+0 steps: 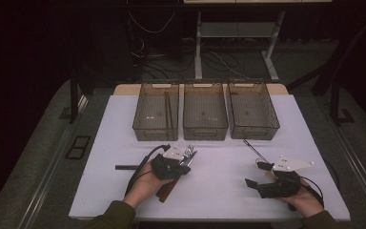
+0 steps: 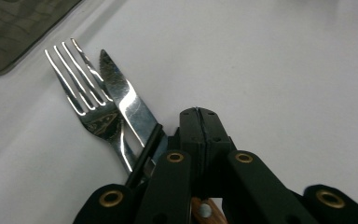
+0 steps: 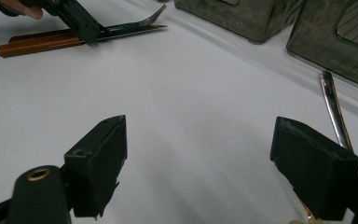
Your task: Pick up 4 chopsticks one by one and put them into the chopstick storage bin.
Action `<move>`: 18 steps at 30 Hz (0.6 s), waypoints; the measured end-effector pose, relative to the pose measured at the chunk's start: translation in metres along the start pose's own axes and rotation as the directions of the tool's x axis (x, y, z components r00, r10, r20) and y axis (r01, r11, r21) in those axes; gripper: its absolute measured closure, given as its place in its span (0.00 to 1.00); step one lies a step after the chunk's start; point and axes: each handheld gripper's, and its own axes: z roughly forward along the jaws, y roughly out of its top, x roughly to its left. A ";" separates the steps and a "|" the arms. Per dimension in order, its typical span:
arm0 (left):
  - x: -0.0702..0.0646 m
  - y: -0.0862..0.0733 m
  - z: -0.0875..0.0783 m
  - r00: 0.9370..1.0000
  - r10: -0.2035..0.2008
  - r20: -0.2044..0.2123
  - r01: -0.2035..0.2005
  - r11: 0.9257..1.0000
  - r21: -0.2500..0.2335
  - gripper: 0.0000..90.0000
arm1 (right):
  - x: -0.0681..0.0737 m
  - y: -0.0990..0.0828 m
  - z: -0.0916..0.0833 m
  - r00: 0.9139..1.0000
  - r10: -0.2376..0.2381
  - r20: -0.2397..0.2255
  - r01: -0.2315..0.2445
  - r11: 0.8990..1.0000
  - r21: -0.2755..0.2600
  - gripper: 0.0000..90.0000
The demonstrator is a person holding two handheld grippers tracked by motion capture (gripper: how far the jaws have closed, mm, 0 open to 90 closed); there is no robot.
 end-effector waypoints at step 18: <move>0.019 -0.006 -0.036 0.997 -0.054 -0.052 0.048 0.993 -0.112 0.94 | 0.000 0.000 -0.001 1.000 -0.004 -0.003 0.004 1.000 -0.006 0.21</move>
